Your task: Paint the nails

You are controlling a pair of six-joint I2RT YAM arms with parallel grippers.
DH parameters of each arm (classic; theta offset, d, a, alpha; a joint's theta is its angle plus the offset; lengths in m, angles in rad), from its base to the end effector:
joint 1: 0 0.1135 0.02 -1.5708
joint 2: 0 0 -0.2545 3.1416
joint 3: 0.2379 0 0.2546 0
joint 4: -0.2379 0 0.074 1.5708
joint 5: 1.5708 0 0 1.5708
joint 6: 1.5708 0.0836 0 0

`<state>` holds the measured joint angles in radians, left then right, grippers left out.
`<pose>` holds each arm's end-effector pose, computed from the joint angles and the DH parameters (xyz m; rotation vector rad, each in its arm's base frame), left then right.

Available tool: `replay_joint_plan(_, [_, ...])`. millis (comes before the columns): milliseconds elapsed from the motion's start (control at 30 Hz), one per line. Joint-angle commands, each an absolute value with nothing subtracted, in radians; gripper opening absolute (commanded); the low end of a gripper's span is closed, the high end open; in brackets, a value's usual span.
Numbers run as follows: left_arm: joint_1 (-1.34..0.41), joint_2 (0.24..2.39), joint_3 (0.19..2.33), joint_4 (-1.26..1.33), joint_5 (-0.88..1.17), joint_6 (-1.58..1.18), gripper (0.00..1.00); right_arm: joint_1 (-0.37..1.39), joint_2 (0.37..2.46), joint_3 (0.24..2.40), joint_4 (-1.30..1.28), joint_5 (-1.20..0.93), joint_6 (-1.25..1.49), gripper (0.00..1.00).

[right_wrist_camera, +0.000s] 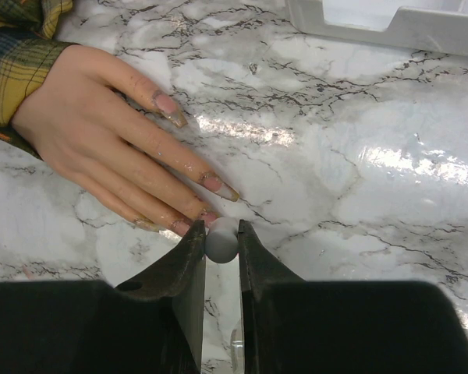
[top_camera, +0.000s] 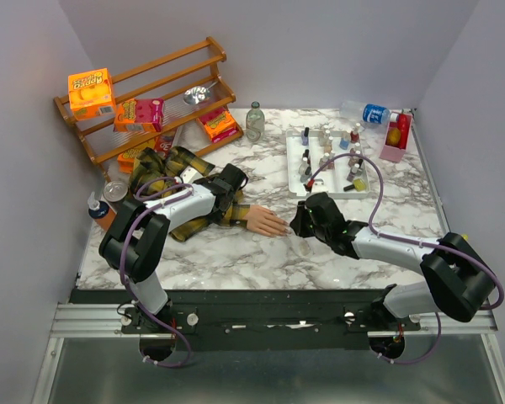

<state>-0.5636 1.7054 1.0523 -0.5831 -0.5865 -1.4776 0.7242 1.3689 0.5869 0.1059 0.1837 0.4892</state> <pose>0.3073 -0.1395 0.1273 -1.2045 2.1639 0.0344 0.2413 0.1930 0.1333 -0.1665 2.2662 0.4492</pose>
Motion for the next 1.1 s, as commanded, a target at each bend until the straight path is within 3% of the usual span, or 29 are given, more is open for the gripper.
replay_joint_plan(0, [-0.549,1.720,1.025,-0.578,-0.558,-1.460,0.49,0.718,1.355,0.575,0.083,0.213,0.491,0.01])
replay_joint_plan(1067, [-0.549,1.718,1.026,-0.580,-0.558,-1.460,0.49,0.706,1.258,0.601,0.025,0.264,0.448,0.01])
